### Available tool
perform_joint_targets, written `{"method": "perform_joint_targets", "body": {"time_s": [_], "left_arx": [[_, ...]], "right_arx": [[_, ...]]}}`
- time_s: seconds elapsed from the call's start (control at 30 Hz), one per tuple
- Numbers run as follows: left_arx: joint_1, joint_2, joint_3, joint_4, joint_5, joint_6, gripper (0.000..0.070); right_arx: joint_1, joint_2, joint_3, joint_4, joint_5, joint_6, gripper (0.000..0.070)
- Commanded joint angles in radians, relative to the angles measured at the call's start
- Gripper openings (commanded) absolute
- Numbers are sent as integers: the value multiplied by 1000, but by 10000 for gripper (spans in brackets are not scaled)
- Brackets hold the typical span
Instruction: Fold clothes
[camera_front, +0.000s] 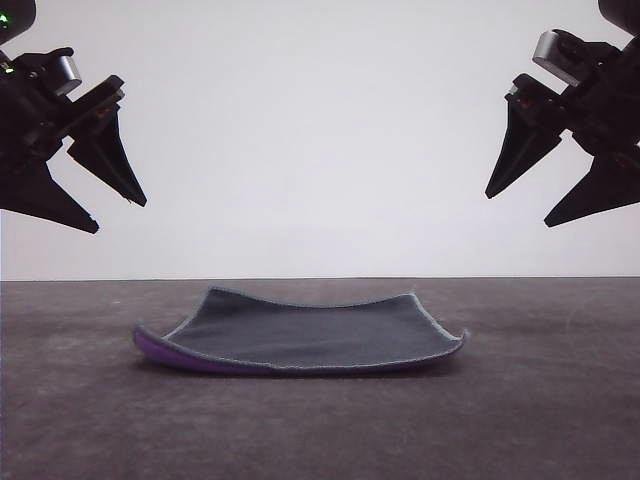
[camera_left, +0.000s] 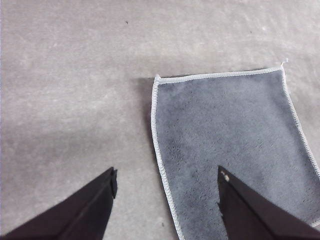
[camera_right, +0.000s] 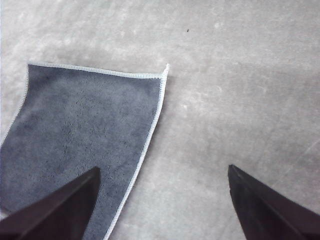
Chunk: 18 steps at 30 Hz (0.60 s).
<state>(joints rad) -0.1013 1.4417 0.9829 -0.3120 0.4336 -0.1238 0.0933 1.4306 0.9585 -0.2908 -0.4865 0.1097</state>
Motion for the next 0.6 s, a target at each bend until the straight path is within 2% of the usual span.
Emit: {"method": "perform_joint_targets", "body": {"time_s": [0.0, 0.17, 0.33, 0.57], "left_arx": [[-3, 32, 23, 24, 20, 0, 392], [-4, 129, 51, 81, 60, -12, 389], [-7, 277, 157, 75, 103, -11, 390], [-16, 483, 339, 35, 139, 2, 390]], "right_arx": [[4, 35, 13, 33, -26, -2, 522], [5, 126, 31, 111, -76, 32, 521], [9, 259, 115, 130, -132, 48, 522], [33, 464, 273, 126, -165, 56, 521]]}}
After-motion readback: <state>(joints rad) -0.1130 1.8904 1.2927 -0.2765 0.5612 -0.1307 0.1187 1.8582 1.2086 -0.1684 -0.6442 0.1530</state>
